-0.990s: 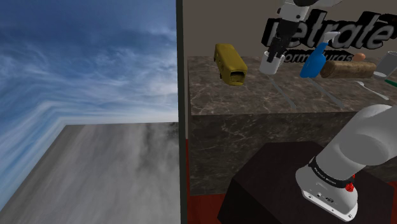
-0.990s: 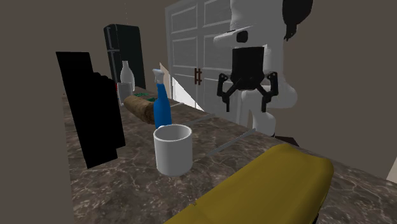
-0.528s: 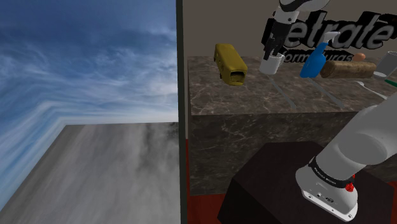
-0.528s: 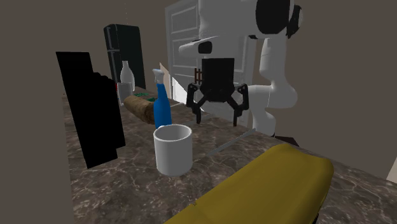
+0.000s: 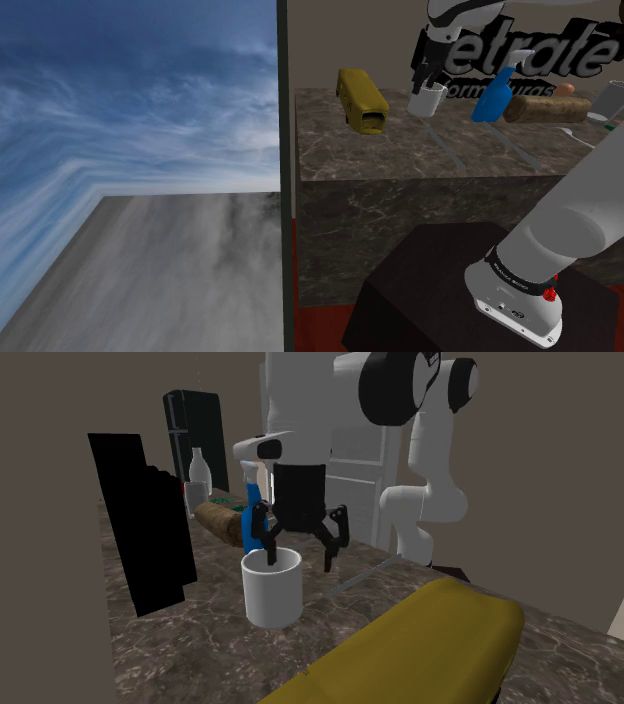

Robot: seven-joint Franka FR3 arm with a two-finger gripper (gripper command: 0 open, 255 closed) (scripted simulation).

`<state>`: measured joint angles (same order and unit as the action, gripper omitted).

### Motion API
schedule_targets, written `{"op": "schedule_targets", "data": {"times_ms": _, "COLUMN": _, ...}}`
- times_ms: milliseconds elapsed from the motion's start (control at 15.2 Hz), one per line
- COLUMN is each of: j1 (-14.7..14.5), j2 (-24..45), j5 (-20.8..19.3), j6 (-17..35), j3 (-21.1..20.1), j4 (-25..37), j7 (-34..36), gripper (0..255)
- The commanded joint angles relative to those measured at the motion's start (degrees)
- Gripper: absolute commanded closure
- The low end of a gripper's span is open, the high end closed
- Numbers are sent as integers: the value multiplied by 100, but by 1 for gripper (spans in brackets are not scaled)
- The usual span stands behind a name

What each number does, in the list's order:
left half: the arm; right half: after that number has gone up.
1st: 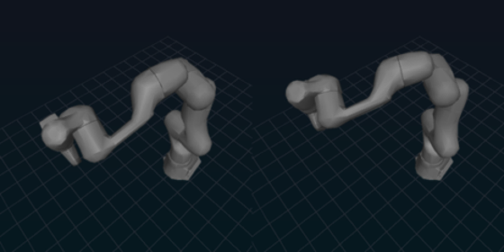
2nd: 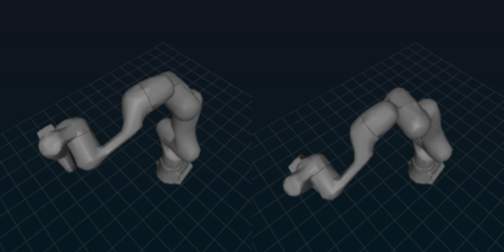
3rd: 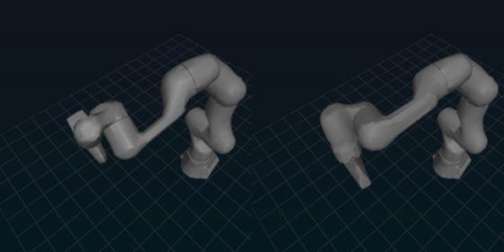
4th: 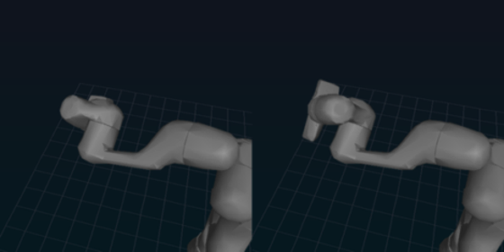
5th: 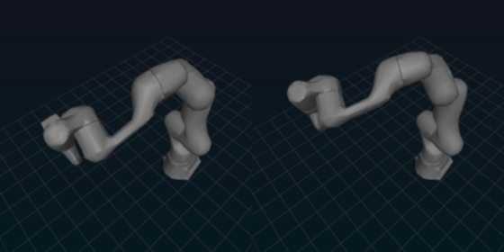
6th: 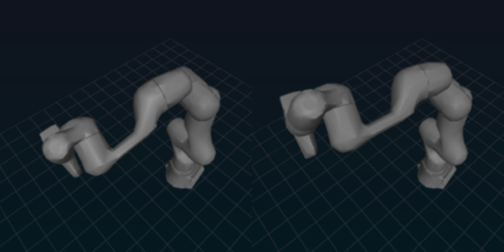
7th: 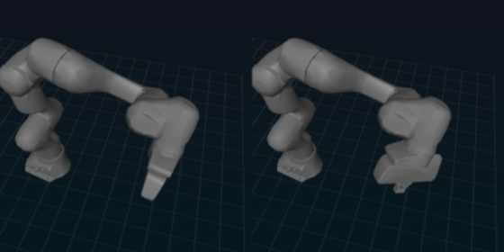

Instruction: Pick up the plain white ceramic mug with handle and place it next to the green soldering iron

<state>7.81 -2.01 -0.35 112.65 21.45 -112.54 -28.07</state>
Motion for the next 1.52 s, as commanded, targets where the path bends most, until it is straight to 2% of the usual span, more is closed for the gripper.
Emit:
{"op": "schedule_targets", "data": {"times_ms": 0, "j1": 6, "j2": 83, "j5": 30, "j6": 152, "j3": 9, "j4": -69, "j7": -27, "gripper": 0}}
{"op": "schedule_targets", "data": {"times_ms": 264, "j1": 11, "j2": 164, "j5": 64, "j6": 418, "j3": 15, "j4": -259, "j7": -51, "gripper": 0}}
{"op": "schedule_targets", "data": {"times_ms": 726, "j1": 10, "j2": 165, "j5": 64, "j6": 416, "j3": 15, "j4": -257, "j7": -51, "gripper": 0}}
{"op": "schedule_targets", "data": {"times_ms": 792, "j1": 10, "j2": 165, "j5": 64, "j6": 416, "j3": 15, "j4": -257, "j7": -51, "gripper": 255}}
{"op": "schedule_targets", "data": {"times_ms": 1452, "j1": 9, "j2": 144, "j5": 55, "j6": 343, "j3": 14, "j4": -203, "j7": -44, "gripper": 255}}
